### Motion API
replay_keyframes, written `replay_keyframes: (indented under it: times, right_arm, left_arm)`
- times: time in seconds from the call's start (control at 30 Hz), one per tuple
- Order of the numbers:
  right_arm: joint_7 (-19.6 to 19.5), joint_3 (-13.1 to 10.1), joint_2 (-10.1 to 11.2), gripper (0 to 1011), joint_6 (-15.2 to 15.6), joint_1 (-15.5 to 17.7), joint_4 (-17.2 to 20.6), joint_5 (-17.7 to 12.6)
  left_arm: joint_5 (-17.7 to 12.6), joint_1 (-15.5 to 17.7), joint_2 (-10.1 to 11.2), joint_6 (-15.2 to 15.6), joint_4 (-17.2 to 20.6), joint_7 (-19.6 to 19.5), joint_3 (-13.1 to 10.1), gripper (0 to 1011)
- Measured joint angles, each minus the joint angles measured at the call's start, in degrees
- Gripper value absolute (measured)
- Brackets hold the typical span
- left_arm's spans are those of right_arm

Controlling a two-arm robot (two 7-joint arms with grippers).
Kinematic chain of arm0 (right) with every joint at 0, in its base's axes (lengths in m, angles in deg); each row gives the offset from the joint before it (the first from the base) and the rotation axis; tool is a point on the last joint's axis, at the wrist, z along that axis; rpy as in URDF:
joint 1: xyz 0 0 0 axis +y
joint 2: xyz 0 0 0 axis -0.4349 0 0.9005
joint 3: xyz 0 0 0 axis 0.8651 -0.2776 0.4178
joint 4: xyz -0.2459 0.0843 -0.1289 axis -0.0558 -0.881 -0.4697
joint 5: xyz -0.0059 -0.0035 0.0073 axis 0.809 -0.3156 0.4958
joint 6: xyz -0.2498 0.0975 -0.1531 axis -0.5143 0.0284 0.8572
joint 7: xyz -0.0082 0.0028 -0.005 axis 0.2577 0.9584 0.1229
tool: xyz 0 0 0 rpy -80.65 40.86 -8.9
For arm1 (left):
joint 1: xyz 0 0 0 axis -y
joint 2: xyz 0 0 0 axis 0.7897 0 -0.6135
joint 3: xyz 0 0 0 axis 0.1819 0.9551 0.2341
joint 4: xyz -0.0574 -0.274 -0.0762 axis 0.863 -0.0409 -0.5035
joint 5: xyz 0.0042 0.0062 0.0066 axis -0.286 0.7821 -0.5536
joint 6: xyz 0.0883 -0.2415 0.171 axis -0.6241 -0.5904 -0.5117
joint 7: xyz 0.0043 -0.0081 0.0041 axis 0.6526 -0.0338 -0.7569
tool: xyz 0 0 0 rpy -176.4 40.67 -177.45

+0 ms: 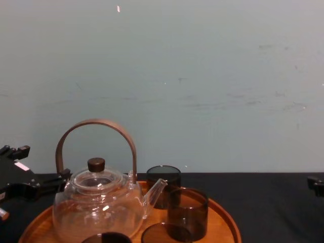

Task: Pick up the glass from the table and place it on the tray.

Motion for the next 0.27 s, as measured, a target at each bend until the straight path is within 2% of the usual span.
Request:
replay_keyframes:
  times: [0.27]
  right_arm:
    - [0.0,0.04,0.0,1002,0.03,-0.01,0.03,0.01]
  left_arm:
    - [0.0,0.0,0.0,0.0,0.0,0.0,0.0,1009]
